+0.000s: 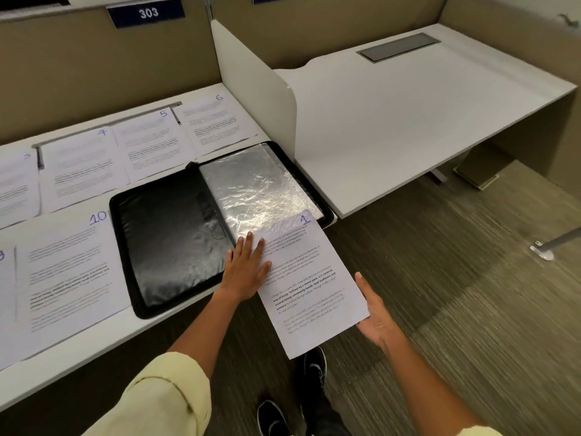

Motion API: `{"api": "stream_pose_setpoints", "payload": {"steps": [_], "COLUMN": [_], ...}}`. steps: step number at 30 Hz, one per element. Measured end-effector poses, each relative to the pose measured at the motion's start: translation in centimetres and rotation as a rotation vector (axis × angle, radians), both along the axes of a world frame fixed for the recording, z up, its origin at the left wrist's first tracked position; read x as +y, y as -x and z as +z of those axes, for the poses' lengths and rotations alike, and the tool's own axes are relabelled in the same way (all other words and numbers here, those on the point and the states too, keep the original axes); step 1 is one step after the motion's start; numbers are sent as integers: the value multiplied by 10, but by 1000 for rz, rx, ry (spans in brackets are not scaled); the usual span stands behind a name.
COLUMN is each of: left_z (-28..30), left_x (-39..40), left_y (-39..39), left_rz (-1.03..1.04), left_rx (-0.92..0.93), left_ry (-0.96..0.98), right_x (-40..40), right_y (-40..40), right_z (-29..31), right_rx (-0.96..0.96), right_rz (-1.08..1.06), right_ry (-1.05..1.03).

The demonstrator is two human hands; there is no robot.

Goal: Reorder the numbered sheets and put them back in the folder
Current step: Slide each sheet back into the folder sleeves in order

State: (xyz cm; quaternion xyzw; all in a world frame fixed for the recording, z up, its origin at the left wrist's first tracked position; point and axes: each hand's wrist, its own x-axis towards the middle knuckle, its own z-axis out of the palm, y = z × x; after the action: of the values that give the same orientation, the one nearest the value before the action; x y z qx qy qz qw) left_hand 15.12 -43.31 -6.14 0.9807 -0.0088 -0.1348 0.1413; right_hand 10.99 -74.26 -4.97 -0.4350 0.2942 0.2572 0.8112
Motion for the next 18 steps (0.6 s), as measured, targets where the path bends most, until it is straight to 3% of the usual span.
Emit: {"api": "stream_pose_setpoints", "payload": {"steps": [9,18], "left_z": [1,1], "left_x": [5,19], "left_y": [6,23], "left_rz": [34,60], "left_rx": [-2,-15], "left_ry": [65,31], "right_x": [35,59], "right_y": [46,60], "right_z": [-4,-11], "right_rx": [-8,3], "right_rz": [-202,-105], "right_ry": [-110,221]}}
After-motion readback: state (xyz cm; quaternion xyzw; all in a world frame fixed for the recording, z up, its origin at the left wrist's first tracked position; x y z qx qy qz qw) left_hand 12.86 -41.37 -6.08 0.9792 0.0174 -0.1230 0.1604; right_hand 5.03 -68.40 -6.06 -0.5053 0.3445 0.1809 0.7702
